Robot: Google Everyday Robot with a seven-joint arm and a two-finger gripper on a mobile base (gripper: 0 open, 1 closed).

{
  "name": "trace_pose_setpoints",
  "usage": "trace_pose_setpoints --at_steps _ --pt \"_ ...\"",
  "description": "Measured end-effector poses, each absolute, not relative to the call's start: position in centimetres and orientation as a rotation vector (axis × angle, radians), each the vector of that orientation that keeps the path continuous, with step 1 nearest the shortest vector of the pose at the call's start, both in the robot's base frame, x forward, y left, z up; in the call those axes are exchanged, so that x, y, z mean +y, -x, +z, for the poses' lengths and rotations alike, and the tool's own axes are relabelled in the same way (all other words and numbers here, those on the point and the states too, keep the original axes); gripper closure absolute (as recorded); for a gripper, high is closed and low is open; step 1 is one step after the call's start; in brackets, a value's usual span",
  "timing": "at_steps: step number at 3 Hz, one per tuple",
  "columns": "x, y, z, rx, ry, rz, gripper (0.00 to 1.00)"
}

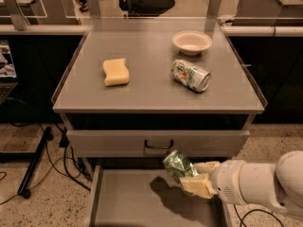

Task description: Pick green can from middle drawer and place on counter

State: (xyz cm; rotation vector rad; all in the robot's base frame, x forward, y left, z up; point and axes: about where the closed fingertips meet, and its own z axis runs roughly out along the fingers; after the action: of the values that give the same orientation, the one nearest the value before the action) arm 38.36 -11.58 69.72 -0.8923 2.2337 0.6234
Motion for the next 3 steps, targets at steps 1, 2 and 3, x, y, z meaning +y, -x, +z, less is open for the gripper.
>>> trace_pose_setpoints --at_steps 1,2,3 --pt "-13.1 -39.2 72.5 2.095 0.744 0.673 1.0" --pt "-16.0 -38.4 73.6 2.069 0.636 0.631 1.0" --pt "-16.0 -38.4 73.6 2.071 0.635 0.631 1.0"
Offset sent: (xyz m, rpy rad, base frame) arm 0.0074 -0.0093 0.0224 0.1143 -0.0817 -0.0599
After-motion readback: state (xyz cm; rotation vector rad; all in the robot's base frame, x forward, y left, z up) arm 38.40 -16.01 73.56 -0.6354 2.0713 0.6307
